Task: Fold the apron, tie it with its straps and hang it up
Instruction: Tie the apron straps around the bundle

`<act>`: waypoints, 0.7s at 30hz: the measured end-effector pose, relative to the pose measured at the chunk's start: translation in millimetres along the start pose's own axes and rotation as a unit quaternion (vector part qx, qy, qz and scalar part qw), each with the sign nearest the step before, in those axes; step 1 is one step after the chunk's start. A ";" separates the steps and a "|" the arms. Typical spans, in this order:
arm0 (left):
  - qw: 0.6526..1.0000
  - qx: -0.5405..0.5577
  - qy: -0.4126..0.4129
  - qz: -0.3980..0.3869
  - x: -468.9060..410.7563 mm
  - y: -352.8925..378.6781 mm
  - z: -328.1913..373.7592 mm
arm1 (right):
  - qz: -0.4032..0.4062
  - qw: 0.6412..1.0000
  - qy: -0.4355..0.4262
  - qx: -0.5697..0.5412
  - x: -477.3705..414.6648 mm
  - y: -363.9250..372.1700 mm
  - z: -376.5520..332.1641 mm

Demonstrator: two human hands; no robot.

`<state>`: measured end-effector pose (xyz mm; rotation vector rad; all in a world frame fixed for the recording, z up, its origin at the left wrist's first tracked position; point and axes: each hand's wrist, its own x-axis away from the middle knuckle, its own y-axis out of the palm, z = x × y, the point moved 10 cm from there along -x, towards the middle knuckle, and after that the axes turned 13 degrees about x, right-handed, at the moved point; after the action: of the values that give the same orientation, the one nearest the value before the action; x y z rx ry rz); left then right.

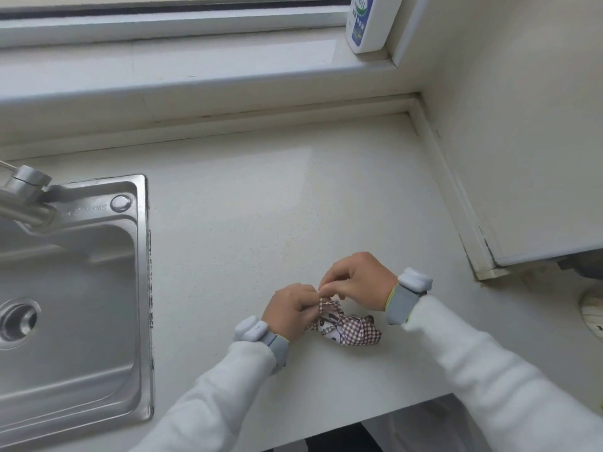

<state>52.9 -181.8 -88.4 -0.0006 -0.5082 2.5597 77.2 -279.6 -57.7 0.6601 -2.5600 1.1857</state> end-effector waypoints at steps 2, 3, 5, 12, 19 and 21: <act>0.993 0.102 -0.036 0.052 7.0 -9.1 -0.7 | -0.018 0.991 0.079 -0.104 3.7 14.4 19.5; 0.986 0.139 -0.057 0.074 10.1 -10.9 -2.6 | -0.014 0.985 0.103 -0.140 6.5 19.9 25.8; 0.977 0.165 -0.085 0.108 15.9 -13.3 -6.2 | 0.008 0.976 0.133 -0.174 12.4 25.4 33.2; 0.949 0.160 -0.180 0.205 29.1 -18.9 -18.7 | 0.080 0.982 0.147 -0.089 20.8 19.4 32.9; 0.930 0.149 -0.232 0.241 36.4 -24.5 -25.7 | 0.102 0.991 0.090 0.008 20.6 22.4 20.8; 0.943 0.128 -0.235 0.196 33.5 -22.4 -26.8 | 0.178 0.980 0.043 0.081 27.1 13.1 6.2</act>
<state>37.8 -137.9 -102.0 0.6812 -0.3674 3.0078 47.0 -285.0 -59.5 0.1748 -2.5966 1.5087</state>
